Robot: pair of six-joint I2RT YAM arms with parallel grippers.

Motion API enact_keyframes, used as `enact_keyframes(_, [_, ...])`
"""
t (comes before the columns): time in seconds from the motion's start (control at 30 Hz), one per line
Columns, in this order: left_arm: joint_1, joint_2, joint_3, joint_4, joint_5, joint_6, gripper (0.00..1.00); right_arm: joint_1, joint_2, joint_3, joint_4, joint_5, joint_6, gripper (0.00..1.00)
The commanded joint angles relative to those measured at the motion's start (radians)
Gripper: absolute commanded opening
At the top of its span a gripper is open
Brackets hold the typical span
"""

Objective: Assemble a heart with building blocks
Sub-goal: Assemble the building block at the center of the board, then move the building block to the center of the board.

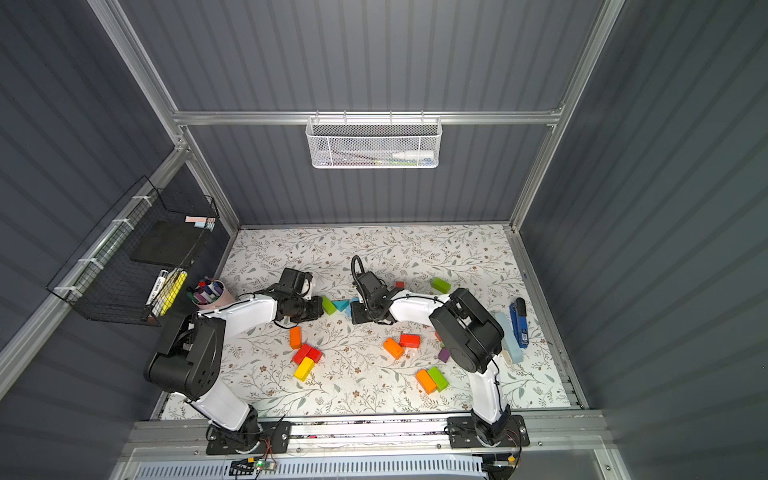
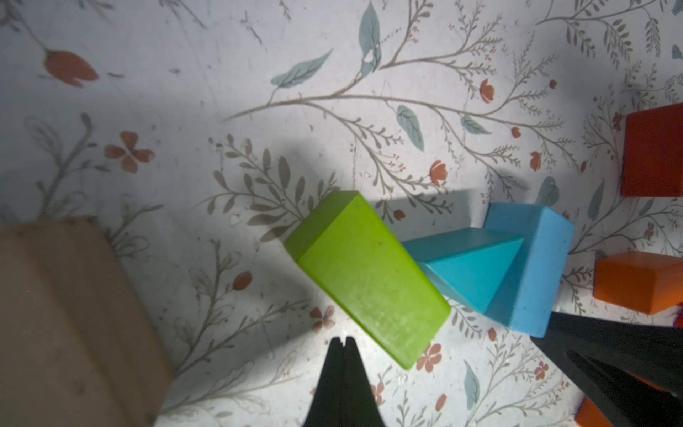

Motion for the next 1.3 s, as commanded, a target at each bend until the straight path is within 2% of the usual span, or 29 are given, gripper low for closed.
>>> enact_keyframes(0.0, [-0.006, 0.026, 0.030, 0.002, 0.002, -0.005, 0.02, -0.004, 0.025, 0.028, 0.019, 0.005, 0.018, 0.00])
enact_keyframes(0.37, [-0.006, 0.035, 0.047, -0.002, -0.006, 0.001, 0.02, -0.014, 0.045, 0.053, 0.017, 0.005, 0.020, 0.00])
enact_keyframes(0.7, [-0.006, 0.044, 0.058, 0.003, -0.005, 0.000, 0.02, -0.006, -0.030, -0.028, 0.051, -0.121, -0.013, 0.00])
enact_keyframes(1.03, [-0.006, 0.024, 0.057, -0.014, -0.007, 0.001, 0.02, 0.011, 0.024, 0.057, 0.020, -0.119, -0.025, 0.00])
enact_keyframes(1.27, [-0.006, -0.042, 0.055, -0.081, -0.009, 0.020, 0.03, 0.012, 0.052, 0.097, 0.013, -0.115, -0.023, 0.00])
